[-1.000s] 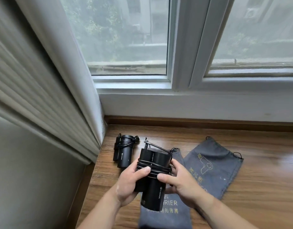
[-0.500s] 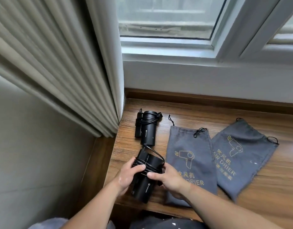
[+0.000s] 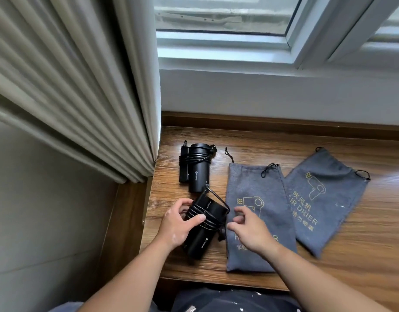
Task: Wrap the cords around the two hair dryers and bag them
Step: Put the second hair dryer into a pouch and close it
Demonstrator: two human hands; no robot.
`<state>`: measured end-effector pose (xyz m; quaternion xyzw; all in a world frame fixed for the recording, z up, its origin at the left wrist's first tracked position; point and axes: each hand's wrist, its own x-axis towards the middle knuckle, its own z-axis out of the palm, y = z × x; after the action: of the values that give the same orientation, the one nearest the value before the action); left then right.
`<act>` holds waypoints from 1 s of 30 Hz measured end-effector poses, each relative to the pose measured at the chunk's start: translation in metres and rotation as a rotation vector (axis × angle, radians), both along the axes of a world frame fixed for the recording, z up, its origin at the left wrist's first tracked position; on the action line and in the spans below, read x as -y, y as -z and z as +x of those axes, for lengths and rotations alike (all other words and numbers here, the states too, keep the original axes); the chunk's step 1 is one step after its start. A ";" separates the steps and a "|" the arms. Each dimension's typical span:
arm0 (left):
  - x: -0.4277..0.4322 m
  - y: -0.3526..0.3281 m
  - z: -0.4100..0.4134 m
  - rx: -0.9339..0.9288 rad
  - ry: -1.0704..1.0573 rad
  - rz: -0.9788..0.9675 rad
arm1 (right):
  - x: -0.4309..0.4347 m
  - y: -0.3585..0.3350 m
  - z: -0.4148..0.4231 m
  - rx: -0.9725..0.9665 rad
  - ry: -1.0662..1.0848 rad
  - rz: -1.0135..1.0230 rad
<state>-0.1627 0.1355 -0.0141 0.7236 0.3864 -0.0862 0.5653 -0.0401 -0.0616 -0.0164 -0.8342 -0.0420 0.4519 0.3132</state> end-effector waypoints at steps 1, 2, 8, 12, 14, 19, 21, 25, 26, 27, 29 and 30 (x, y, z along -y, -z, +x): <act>0.002 0.001 0.004 0.004 -0.010 0.037 | 0.006 -0.001 0.005 0.104 -0.076 -0.088; 0.005 0.001 0.007 0.005 -0.010 0.078 | 0.011 -0.002 0.008 0.185 -0.149 -0.156; 0.029 -0.002 0.017 0.025 -0.043 0.263 | 0.033 0.003 -0.001 0.346 -0.409 -0.313; 0.053 -0.005 0.014 -0.040 -0.088 0.344 | 0.070 0.005 0.010 0.468 -0.539 -0.334; 0.060 -0.007 0.016 -0.048 -0.090 0.357 | 0.097 0.007 0.023 0.534 -0.592 -0.344; 0.063 -0.006 0.026 -0.078 -0.001 0.326 | 0.161 0.010 0.062 0.653 -0.635 -0.362; 0.066 -0.008 0.033 -0.078 0.035 0.323 | 0.179 0.012 0.076 0.692 -0.627 -0.386; 0.079 -0.009 0.048 -0.113 0.126 0.365 | 0.192 0.008 0.093 0.748 -0.587 -0.494; 0.082 -0.008 0.051 -0.129 0.136 0.401 | 0.188 0.005 0.095 0.759 -0.557 -0.529; 0.085 -0.007 0.053 -0.149 0.135 0.435 | 0.182 0.004 0.095 0.766 -0.517 -0.542; 0.092 -0.007 0.056 -0.168 0.074 0.482 | 0.167 0.002 0.094 0.744 -0.448 -0.487; 0.096 -0.009 0.057 -0.171 0.014 0.503 | 0.159 0.001 0.091 0.700 -0.432 -0.443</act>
<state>-0.1059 0.0394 -0.0053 0.8342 0.4371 -0.0519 0.3324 0.0512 -0.2204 -0.0173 -0.9555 -0.2204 0.1960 -0.0069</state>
